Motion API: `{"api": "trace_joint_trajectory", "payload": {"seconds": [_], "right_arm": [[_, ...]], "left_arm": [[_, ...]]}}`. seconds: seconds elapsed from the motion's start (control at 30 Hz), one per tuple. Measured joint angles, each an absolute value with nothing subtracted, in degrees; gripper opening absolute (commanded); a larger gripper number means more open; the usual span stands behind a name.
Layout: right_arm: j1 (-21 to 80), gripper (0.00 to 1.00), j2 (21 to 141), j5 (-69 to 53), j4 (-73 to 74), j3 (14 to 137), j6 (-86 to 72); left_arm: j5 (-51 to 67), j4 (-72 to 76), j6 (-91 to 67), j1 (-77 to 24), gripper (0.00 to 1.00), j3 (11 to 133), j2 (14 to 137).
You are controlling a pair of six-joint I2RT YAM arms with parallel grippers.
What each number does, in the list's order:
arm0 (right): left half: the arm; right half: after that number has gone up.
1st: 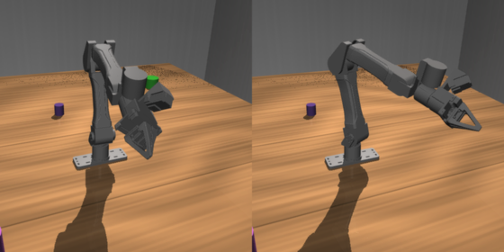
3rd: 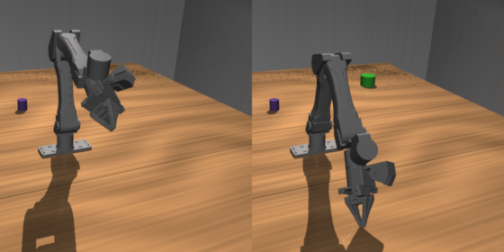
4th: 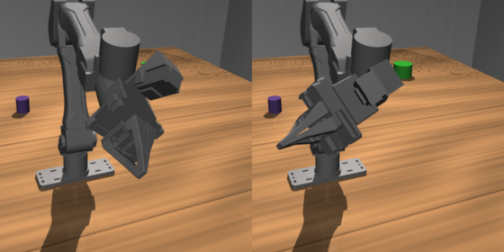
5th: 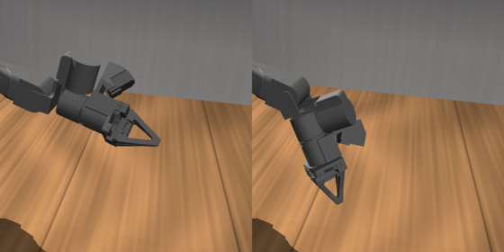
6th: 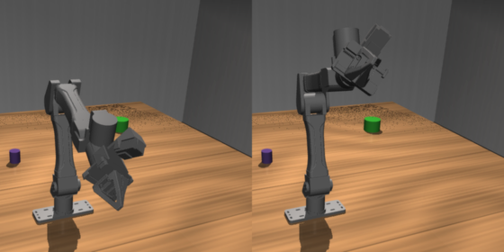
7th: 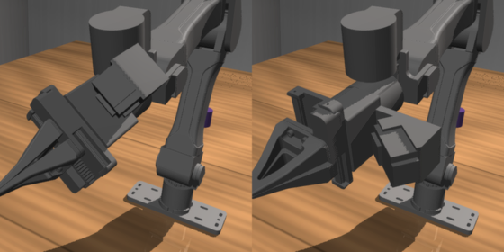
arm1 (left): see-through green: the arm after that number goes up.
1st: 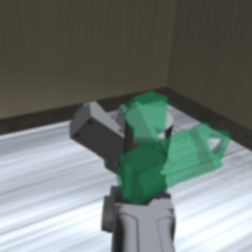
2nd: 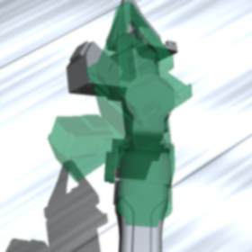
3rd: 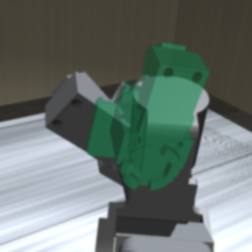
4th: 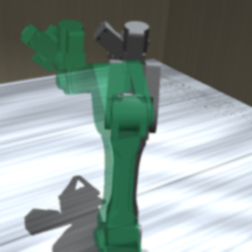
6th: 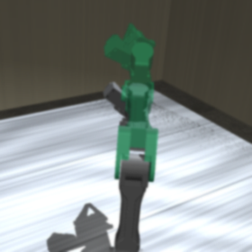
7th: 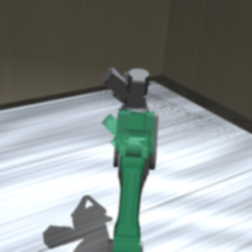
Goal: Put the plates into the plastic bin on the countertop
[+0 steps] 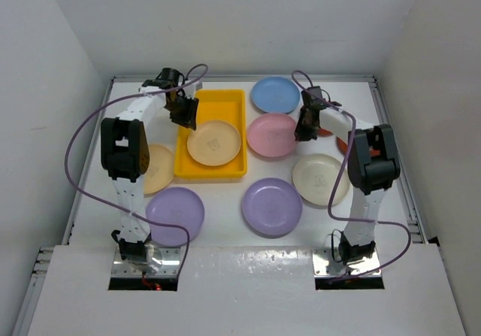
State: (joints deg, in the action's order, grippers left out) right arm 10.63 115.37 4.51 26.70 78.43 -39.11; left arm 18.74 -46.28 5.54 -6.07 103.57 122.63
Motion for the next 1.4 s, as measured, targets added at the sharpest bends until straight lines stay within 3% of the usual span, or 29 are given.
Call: {"api": "trace_joint_trajectory", "payload": {"seconds": [0.2, 0.37, 0.5, 0.6, 0.73, 0.93, 1.4], "right_arm": [[12.2, 0.0, 105.0, 13.0, 27.4, 77.5, -36.9], [15.3, 0.0, 96.9, 17.0, 25.2, 81.8, -34.1], [20.5, 0.0, 98.4, 13.1, 23.4, 89.5, -32.1], [24.8, 0.0, 106.1, 9.9, 25.5, 100.0, -30.1], [29.3, 0.0, 117.8, 7.2, 28.2, 110.6, -27.4], [33.9, 0.0, 128.3, 6.0, 32.7, 113.1, -23.4], [34.1, 0.0, 130.8, 5.3, 33.1, 113.1, -20.9]], "left_arm": [[17.4, -46.2, 6.0, -6.1, 0.46, 106.8, 122.3], [16.4, -46.0, 6.0, -5.3, 0.59, 109.8, 118.7], [15.3, -44.7, 5.5, -2.0, 0.7, 110.8, 114.8], [13.4, -43.4, 5.1, 3.3, 0.78, 110.8, 113.2], [10.5, -42.1, 4.8, 10.5, 0.78, 108.4, 113.0], [7.3, -42.1, 4.5, 18.7, 0.78, 100.5, 113.0], [6.6, -41.5, 5.4, 22.3, 0.78, 92.4, 111.7]]}}
